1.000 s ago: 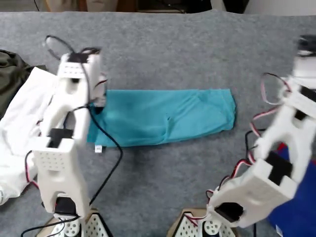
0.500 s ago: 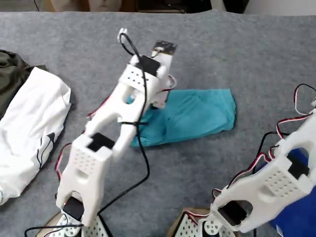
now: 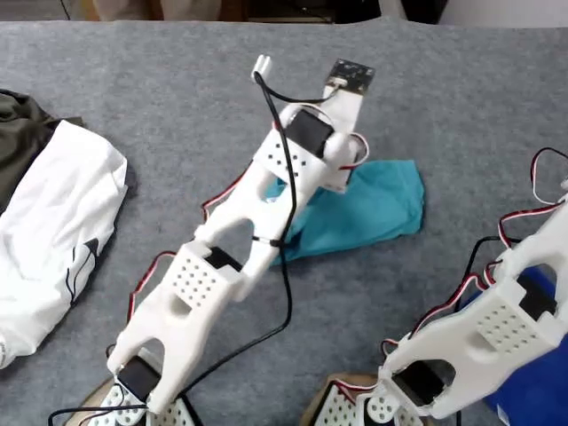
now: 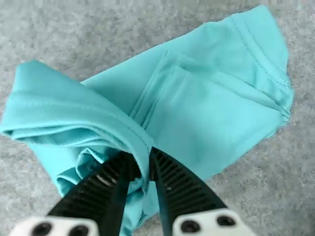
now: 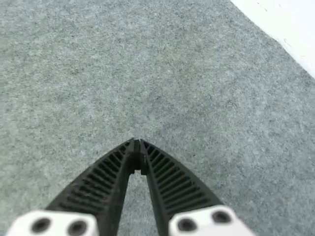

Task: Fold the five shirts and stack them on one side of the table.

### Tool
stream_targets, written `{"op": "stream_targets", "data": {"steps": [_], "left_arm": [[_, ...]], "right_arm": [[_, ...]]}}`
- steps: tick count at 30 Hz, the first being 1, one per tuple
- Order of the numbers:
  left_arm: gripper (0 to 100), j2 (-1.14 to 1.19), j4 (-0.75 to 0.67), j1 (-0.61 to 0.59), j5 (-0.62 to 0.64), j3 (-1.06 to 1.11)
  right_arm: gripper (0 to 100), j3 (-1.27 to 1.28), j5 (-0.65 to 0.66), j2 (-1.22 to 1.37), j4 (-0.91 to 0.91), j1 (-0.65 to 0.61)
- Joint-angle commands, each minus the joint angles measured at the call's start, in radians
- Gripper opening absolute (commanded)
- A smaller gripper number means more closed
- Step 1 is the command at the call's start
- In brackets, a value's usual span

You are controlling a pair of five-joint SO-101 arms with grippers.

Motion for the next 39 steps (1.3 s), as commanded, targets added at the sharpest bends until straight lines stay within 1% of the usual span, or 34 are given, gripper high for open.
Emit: {"op": "stream_targets", "data": {"steps": [1,3,8,10,15,21,25,31,35,38,39], "left_arm": [[2,-0.025,0.031,0.000,0.002,-0.061],[2,-0.033,0.058,-0.021,0.000,-0.064],[2,-0.125,0.064,-0.060,0.005,-0.040],[2,-0.170,0.064,-0.048,0.006,-0.035],[2,-0.222,0.061,0.034,0.025,-0.043],[2,-0.160,-0.035,0.101,0.035,-0.037],[2,-0.093,-0.129,0.117,0.038,-0.037],[2,-0.001,-0.253,0.124,0.101,-0.043],[2,0.021,-0.304,0.146,0.140,-0.043],[2,0.022,-0.327,0.161,0.146,-0.041],[2,0.022,-0.327,0.166,0.169,-0.043]], "right_arm": [[0.7,-0.054,-0.005,-0.007,0.002,0.016],[0.7,-0.054,-0.005,-0.007,0.002,0.016],[0.7,-0.054,-0.005,-0.008,0.002,0.013],[0.7,-0.054,-0.005,-0.008,0.002,0.012],[0.7,-0.054,-0.003,-0.008,0.002,0.012],[0.7,-0.054,-0.003,-0.008,0.002,0.012],[0.7,-0.054,-0.003,-0.008,0.005,0.012],[0.7,-0.054,-0.003,-0.007,0.002,0.008],[0.7,-0.053,-0.003,-0.007,0.002,-0.002],[0.7,-0.050,-0.003,-0.007,0.003,-0.010],[0.7,-0.050,-0.003,-0.007,0.003,-0.012]]}}
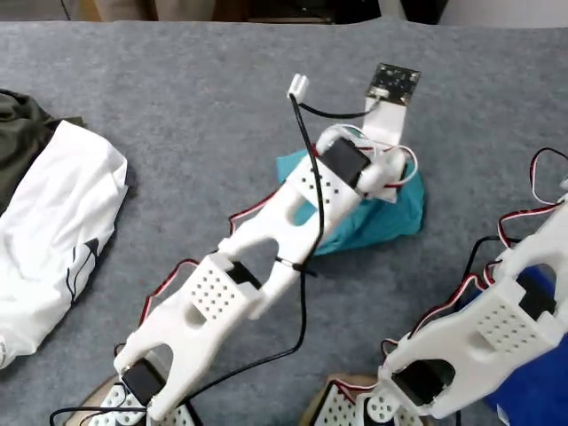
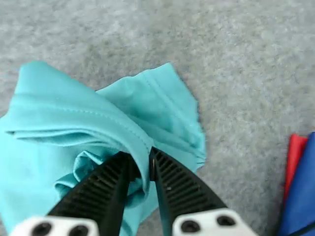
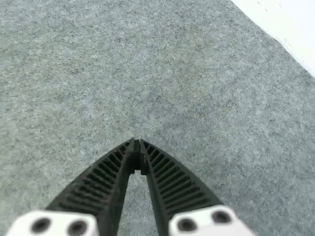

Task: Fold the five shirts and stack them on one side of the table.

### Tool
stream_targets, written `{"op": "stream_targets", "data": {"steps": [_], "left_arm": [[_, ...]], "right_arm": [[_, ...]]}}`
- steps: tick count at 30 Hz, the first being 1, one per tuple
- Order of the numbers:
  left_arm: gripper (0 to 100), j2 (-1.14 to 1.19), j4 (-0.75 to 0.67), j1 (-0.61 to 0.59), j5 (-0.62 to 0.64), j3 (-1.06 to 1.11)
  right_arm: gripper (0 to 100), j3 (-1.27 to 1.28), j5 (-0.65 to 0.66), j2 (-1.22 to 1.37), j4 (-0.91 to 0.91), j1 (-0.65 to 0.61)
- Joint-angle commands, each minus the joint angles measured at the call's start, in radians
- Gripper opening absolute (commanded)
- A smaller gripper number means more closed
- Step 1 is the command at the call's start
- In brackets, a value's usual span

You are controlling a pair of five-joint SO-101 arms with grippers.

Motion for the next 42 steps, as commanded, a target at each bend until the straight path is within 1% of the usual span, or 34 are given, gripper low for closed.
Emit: {"op": "stream_targets", "data": {"steps": [1,3,14,24,32,34,36,38,40,42], "left_arm": [[2,-0.016,-0.029,0.020,0.064,-0.025],[2,-0.016,-0.029,0.025,0.087,-0.021],[2,0.039,-0.031,0.060,0.091,-0.026],[2,0.050,-0.114,0.074,0.092,-0.020],[2,0.050,-0.114,0.074,0.092,-0.017],[6,0.050,-0.109,0.074,0.094,-0.017],[13,0.051,-0.097,0.074,0.097,-0.015],[17,0.051,-0.075,0.072,0.132,-0.015],[19,0.051,-0.058,0.064,0.161,-0.017],[19,0.051,-0.057,0.046,0.160,-0.017]], "right_arm": [[0.7,-0.048,-0.003,-0.007,0.003,-0.012],[0.7,-0.048,-0.003,-0.007,0.003,-0.012],[0.7,-0.048,-0.003,-0.007,0.003,-0.012],[0.6,-0.048,0.029,-0.007,0.006,-0.013],[0.8,-0.048,0.029,-0.007,0.006,-0.013],[0.8,-0.048,0.029,-0.007,0.006,-0.013],[0.8,-0.048,0.029,-0.007,0.006,-0.013],[0.8,-0.048,0.029,-0.007,0.006,-0.013],[0.8,-0.048,0.029,-0.007,0.006,-0.013],[0.7,-0.048,0.029,-0.007,0.006,-0.013]]}}
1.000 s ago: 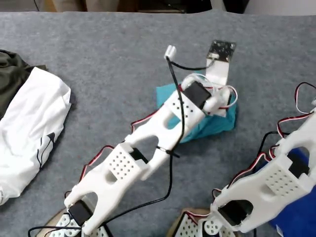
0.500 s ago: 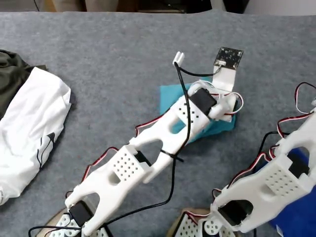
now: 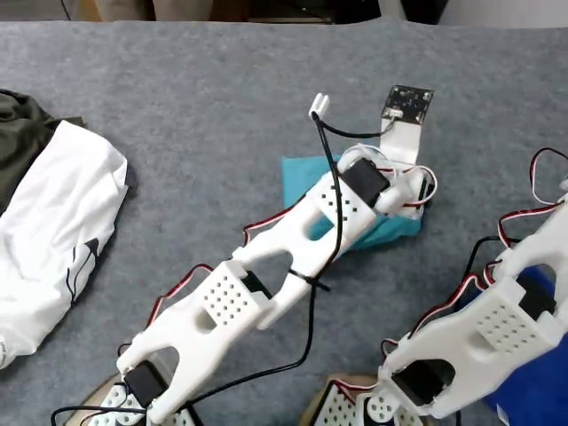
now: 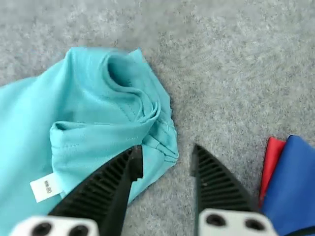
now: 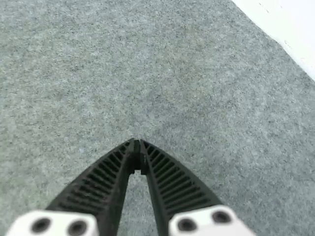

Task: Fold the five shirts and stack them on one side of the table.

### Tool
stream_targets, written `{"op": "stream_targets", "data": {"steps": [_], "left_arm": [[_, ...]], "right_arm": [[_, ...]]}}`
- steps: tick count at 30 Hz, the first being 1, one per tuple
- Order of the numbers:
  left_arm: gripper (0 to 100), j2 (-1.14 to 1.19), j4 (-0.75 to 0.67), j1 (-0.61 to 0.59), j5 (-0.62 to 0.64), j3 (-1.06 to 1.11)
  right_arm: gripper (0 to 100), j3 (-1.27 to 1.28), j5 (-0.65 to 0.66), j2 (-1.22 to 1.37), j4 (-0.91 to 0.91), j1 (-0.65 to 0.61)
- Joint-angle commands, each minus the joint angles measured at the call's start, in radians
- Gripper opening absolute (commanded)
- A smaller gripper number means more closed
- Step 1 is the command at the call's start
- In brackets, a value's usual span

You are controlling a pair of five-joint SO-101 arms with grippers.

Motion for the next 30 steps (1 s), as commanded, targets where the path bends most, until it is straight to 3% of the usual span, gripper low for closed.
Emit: {"op": "stream_targets", "data": {"steps": [1,7,10,14,19,24,30], "left_arm": [[19,-0.021,0.009,-0.032,0.018,-0.021],[18,-0.030,0.028,-0.193,0.015,-0.051],[12,-0.021,0.083,-0.293,0.015,-0.115],[2,-0.019,0.109,-0.347,0.020,-0.080],[2,-0.019,0.115,-0.368,0.020,-0.017],[2,-0.028,0.196,-0.546,0.021,-0.017],[2,-0.019,0.405,-0.726,0.014,-0.084]], "right_arm": [[0.7,-0.048,0.008,-0.007,0.005,-0.013],[0.7,-0.047,0.009,-0.008,0.008,-0.022],[0.7,-0.073,0.083,-0.016,0.080,-0.062],[0.7,-0.143,0.242,-0.024,0.252,-0.200],[0.7,-0.295,0.408,-0.022,0.566,-0.407],[0.6,-0.444,0.499,-0.019,0.829,-0.595],[0.6,-0.446,0.562,-0.016,0.980,-0.771]]}}
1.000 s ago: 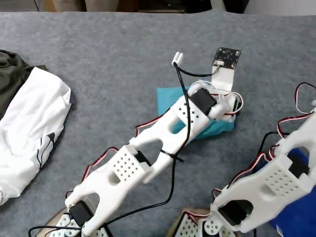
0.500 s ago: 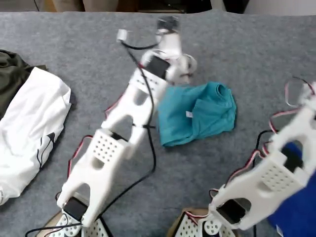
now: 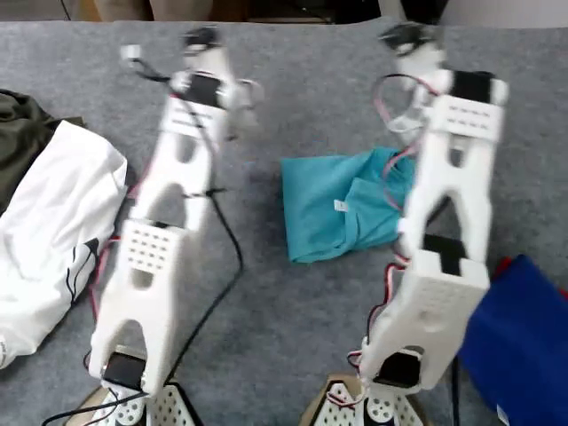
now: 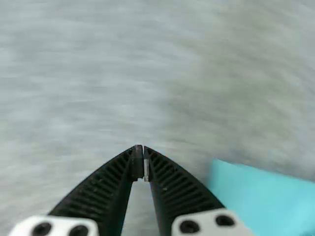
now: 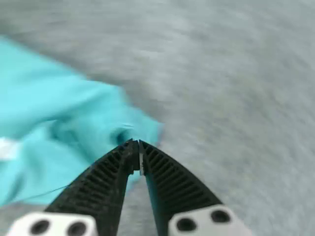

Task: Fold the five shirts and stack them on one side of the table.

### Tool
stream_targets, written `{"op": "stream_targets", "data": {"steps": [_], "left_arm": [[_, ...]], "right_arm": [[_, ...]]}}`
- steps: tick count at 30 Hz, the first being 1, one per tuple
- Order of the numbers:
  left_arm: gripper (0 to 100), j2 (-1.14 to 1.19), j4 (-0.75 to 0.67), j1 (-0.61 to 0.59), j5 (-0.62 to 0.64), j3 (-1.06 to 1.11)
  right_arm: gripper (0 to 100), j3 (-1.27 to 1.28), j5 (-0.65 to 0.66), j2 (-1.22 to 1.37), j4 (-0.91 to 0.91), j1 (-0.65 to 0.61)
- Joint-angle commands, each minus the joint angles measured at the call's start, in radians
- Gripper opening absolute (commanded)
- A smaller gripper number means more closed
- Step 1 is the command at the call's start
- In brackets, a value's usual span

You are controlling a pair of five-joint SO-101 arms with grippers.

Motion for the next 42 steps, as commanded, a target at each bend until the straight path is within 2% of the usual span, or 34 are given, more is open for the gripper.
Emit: {"op": "stream_targets", "data": {"steps": [1,7,11,18,28,42], "left_arm": [[2,-0.013,0.080,-0.061,-0.006,-0.052],[2,0.104,0.075,-0.077,-0.049,-0.081],[2,0.232,0.012,-0.095,-0.057,-0.149],[2,0.320,0.061,-0.095,-0.091,-0.344],[2,0.338,0.054,-0.086,-0.091,-0.347],[2,0.346,0.040,-0.086,-0.092,-0.347]], "right_arm": [[0.6,-0.038,0.035,-0.013,0.084,-0.096],[0.6,-0.016,0.037,0.012,0.158,-0.206],[0.6,-0.010,0.032,0.051,0.222,-0.251],[0.5,-0.012,0.017,0.143,0.236,-0.203],[0.5,-0.019,0.023,0.248,0.187,-0.179],[0.5,0.031,0.100,0.246,0.293,0.004]]}}
